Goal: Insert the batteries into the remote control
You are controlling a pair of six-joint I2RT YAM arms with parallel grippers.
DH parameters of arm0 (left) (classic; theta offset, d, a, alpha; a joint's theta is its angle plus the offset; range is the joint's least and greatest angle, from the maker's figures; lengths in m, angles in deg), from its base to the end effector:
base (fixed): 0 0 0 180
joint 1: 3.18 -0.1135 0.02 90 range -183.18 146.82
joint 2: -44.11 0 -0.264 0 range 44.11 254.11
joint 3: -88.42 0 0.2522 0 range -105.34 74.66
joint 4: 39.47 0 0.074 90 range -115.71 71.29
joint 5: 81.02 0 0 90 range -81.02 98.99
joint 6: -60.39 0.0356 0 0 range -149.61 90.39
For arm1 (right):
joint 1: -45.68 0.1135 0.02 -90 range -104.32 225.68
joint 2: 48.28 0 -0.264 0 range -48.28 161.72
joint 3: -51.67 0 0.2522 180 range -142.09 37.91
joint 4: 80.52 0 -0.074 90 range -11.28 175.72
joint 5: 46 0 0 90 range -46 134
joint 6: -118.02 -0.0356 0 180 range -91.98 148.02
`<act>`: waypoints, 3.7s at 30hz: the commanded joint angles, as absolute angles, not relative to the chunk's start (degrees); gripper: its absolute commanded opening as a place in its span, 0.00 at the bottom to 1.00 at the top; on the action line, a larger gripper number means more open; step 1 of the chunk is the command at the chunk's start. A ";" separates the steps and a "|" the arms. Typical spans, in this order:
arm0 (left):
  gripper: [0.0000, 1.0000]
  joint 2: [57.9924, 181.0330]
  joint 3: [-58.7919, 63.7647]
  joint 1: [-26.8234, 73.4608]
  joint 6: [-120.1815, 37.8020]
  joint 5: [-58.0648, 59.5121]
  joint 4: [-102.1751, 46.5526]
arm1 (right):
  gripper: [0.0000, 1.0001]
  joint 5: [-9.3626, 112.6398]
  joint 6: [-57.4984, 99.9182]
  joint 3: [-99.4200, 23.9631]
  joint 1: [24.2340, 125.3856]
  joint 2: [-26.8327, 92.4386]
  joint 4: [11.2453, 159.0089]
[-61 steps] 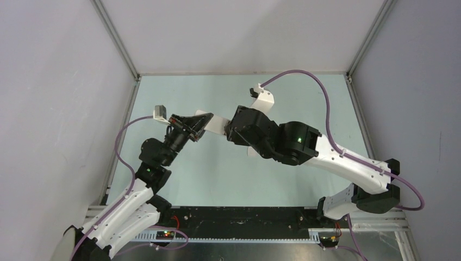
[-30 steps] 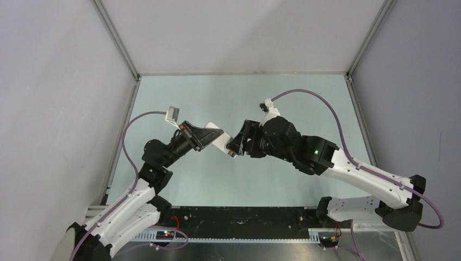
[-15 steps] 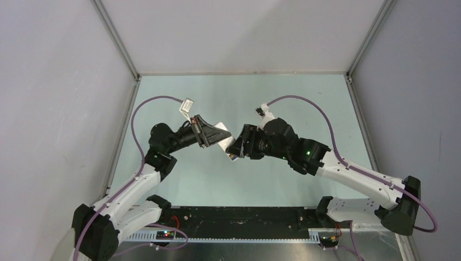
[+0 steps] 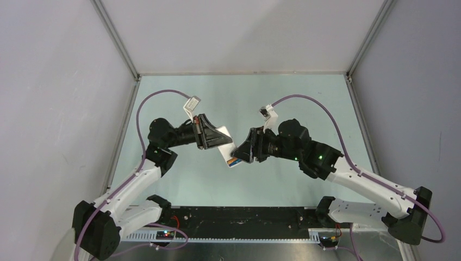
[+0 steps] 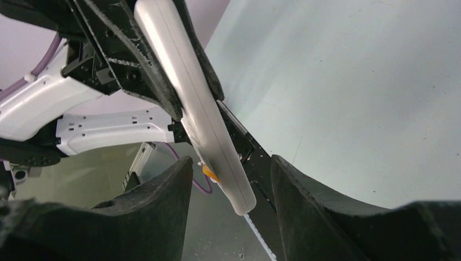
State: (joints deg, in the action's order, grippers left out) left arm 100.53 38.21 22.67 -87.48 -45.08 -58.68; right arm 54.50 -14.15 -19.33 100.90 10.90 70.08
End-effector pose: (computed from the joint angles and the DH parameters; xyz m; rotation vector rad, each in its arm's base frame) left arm 0.1829 -0.1206 0.3275 0.4940 1.6503 -1.7675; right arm 0.1290 0.1971 0.3590 -0.3787 2.0689 1.2815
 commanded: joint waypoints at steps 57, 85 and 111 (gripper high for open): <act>0.00 117.04 23.78 46.65 -50.72 36.36 -12.67 | 0.55 45.68 -45.31 -8.24 93.67 38.26 78.22; 0.00 98.32 28.07 43.88 -50.97 37.29 -9.94 | 0.43 55.53 -66.37 -9.04 95.72 44.70 66.84; 0.00 93.81 26.60 42.59 -46.66 39.87 -11.45 | 0.31 63.13 -73.54 -9.94 89.76 52.24 55.82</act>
